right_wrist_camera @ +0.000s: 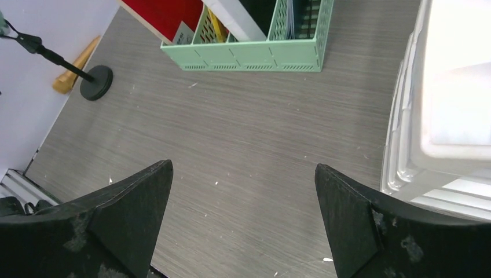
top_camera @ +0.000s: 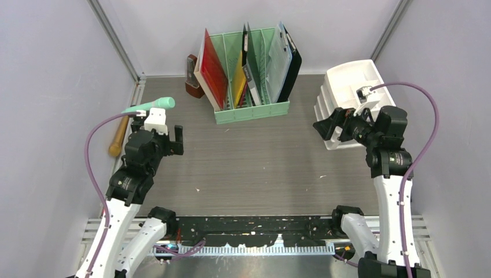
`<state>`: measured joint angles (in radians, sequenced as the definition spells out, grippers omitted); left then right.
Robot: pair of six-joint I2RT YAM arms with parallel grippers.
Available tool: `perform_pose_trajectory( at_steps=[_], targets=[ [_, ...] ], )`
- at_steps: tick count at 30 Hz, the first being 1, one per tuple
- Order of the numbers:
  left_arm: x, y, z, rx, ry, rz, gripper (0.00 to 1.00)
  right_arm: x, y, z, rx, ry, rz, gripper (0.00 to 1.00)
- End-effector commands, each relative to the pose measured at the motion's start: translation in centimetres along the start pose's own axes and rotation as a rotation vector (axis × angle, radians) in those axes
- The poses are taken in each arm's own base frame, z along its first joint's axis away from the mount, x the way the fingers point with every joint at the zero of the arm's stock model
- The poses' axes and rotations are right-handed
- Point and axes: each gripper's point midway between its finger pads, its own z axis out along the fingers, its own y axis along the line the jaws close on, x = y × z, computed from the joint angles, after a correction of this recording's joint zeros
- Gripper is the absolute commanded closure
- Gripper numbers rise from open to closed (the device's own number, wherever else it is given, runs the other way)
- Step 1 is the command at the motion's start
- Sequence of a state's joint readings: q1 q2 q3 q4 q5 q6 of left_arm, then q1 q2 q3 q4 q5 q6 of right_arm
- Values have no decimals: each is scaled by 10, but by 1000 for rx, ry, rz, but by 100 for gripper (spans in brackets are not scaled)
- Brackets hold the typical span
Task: Organize the desk
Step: Reset both arms
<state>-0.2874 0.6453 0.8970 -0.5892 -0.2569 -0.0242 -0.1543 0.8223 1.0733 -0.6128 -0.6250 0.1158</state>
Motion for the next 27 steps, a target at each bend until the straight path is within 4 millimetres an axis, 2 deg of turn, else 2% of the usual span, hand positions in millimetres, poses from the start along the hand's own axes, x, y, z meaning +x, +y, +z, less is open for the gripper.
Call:
perform_pose_trajectory(
  at_steps=[1, 9, 10, 11, 19, 27],
  targets=[
    [-25, 4, -2, -8, -74, -18, 0, -3, -7, 10, 31, -33, -42, 1],
    [-18, -3, 17, 5, -66, -3, 0, 24, -6, 36, 7, 61, -73, 0],
    [-16, -4, 21, 6, -68, -10, 0, 27, -11, 38, 27, 67, -79, 1],
    [-14, -5, 22, 7, -67, -18, 0, 33, -5, 42, 7, 83, -90, 1],
    [-6, -5, 22, 28, -121, -92, 0, 64, -18, 51, 29, 156, -196, 0],
    [-7, 8, 16, -1, -144, -123, 0, 63, -27, 52, 79, 185, -233, 1]
  ],
)
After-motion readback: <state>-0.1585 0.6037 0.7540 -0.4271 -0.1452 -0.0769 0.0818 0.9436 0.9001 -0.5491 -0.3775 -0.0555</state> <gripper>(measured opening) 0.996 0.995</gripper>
